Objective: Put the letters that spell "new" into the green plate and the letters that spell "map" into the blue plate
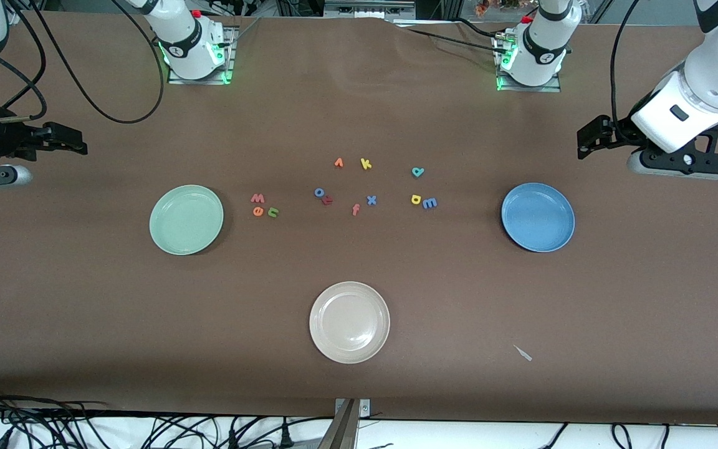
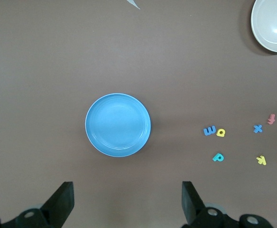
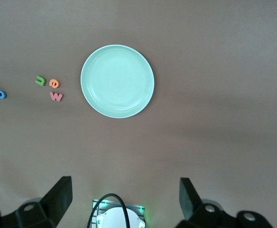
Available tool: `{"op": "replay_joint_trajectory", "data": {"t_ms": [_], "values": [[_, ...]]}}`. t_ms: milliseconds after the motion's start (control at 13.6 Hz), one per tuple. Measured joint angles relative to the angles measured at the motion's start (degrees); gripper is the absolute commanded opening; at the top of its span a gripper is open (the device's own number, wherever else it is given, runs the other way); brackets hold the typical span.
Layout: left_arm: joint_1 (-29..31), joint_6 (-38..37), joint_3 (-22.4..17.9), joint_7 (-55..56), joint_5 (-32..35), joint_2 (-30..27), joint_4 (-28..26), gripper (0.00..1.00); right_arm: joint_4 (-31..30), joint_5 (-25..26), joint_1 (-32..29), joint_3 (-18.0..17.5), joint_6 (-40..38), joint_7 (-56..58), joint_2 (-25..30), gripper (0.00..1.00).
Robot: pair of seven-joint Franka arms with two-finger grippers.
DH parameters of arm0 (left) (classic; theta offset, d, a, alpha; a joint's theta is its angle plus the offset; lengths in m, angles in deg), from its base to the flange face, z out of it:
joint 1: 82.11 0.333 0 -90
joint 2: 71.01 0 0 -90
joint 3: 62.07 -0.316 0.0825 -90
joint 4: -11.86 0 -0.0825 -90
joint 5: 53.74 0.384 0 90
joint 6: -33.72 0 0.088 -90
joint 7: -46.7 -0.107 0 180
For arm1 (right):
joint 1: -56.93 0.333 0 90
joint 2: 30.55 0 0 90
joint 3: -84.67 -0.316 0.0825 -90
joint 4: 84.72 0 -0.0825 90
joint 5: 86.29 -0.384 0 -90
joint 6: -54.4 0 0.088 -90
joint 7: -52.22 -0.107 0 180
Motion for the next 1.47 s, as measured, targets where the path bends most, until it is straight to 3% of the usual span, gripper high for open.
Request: {"op": "replay_joint_trajectory", "data": {"t_ms": [293, 587, 1027, 1247, 1467], "values": [[-0.6, -2.4, 2.8, -0.1, 0.0, 1.4, -0.6, 1.0, 0.0, 0.0, 0.0, 0.0, 0.0, 0.0, 0.0, 1.0], [-2.2, -2.8, 9.1, 0.3, 0.0, 9.3, -1.5, 1.0, 0.1, 0.0, 0.0, 0.0, 0.1, 0.0, 0.0, 1.0], [-8.8, -1.6, 12.4, -4.5, 0.0, 17.7, -1.5, 1.0, 0.1, -0.1, 0.1, -0.1, 0.1, 0.0, 0.0, 1.0], [-10.3, 5.9, 13.1, -16.6, 2.9, 19.1, -3.6, 1.0, 0.1, -0.2, 0.1, -0.1, 0.1, 0.0, 0.0, 1.0], [-10.3, 17.6, 13.0, -30.4, 7.0, 20.0, -10.2, 1.0, 0.1, -0.2, 0.1, -0.1, 0.1, 0.0, 0.0, 1.0]]}}
